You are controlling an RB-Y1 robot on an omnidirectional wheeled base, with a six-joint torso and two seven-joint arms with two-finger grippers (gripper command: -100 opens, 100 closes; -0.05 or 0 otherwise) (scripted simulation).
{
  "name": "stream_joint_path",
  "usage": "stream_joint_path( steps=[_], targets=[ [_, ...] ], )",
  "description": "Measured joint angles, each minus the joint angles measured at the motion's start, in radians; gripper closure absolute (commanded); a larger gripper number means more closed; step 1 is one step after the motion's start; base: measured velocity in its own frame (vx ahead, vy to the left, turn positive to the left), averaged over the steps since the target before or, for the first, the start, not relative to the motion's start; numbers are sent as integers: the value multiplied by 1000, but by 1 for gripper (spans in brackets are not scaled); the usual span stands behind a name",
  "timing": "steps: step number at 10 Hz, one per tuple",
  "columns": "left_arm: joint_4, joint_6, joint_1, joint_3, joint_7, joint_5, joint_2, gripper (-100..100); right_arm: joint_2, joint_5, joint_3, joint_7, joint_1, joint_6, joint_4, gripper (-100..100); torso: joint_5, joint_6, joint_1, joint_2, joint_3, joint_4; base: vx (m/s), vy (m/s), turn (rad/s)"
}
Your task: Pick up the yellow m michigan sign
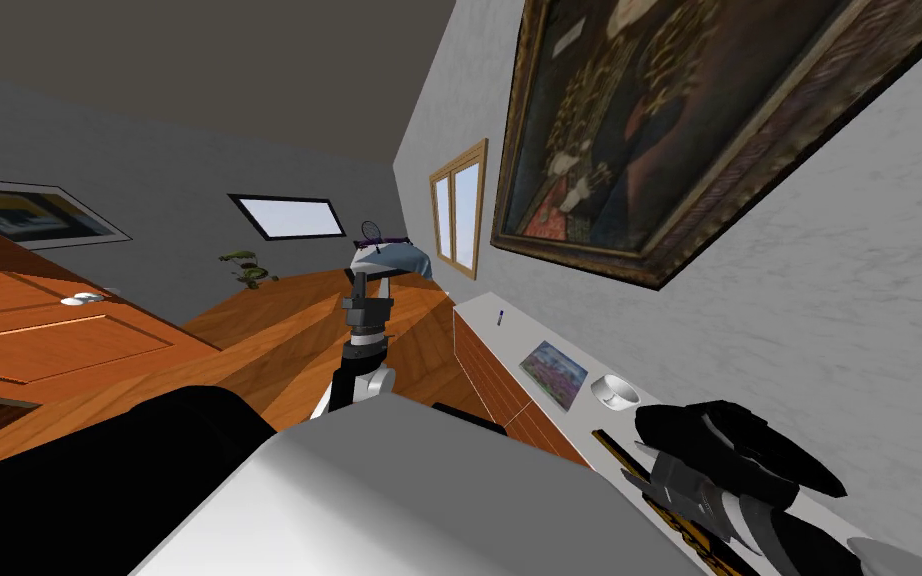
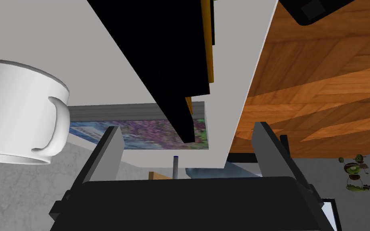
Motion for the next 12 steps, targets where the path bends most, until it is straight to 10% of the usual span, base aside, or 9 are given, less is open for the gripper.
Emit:
stream_joint_path(
  steps=[7, 8, 9, 12],
  targets=[
    [0, 0, 0, 0, 0, 0, 0, 0, -114, 64, 84, 27, 92, -9, 100, -100, -1, 0, -1, 1, 0, 0, 5, 3, 50],
    [0, 0, 0, 0, 0, 0, 0, 0, -113, 66, 87, 28, 91, -11, 104, 0, 0, 0, -1, 1, 0, 0, 0, 0, 0],
    [0, 0, 0, 0, 0, 0, 0, 0, -113, 66, 86, 28, 91, -11, 103, -100, 0, 0, -1, 1, 0, 0, -39, -5, 213],
    [0, 0, 0, 0, 0, 0, 0, 0, -60, 68, 107, 4, 74, 7, 149, -100, -1, 0, -3, 7, 4, 2, -106, -20, 287]
  ],
)
